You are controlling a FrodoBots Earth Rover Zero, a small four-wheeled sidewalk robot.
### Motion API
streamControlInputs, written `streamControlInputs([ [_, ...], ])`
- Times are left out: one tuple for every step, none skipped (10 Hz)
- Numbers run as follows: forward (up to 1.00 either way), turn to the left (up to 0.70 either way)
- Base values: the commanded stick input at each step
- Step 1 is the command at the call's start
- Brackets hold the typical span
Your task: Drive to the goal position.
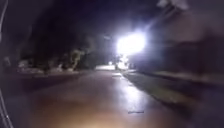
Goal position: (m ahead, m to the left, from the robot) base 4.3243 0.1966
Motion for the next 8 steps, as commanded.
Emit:
streamControlInputs([
  [0.7, -0.03],
  [0.7, -0.1],
  [0.7, -0.17],
  [0.7, -0.24],
  [0.7, -0.3],
  [0.7, -0.35],
  [0.7, -0.31],
  [0.7, -0.19],
])
